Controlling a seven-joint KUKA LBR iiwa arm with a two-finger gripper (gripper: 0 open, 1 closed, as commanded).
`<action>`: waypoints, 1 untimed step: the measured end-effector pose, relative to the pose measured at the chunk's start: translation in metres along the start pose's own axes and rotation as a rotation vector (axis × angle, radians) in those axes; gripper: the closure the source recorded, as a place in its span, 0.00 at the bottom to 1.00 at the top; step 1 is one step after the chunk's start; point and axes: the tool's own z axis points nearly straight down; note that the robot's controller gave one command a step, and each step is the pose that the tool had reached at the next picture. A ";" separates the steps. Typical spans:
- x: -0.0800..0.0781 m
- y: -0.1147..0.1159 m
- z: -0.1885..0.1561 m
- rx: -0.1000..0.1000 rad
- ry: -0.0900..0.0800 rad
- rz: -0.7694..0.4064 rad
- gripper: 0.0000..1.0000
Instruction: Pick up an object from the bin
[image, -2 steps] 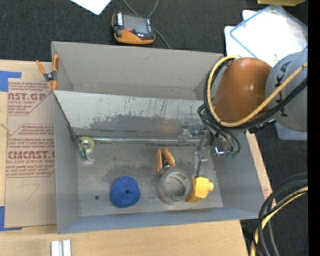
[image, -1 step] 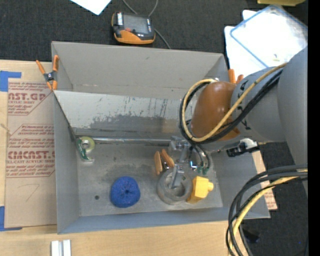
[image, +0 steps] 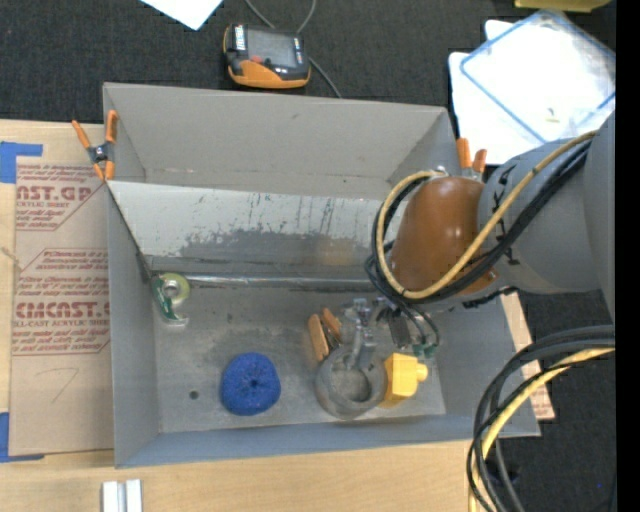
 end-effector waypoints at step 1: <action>0.000 0.000 0.000 0.000 0.000 0.000 1.00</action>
Offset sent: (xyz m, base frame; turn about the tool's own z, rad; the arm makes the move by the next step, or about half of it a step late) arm 0.0000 0.0000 0.0000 0.0000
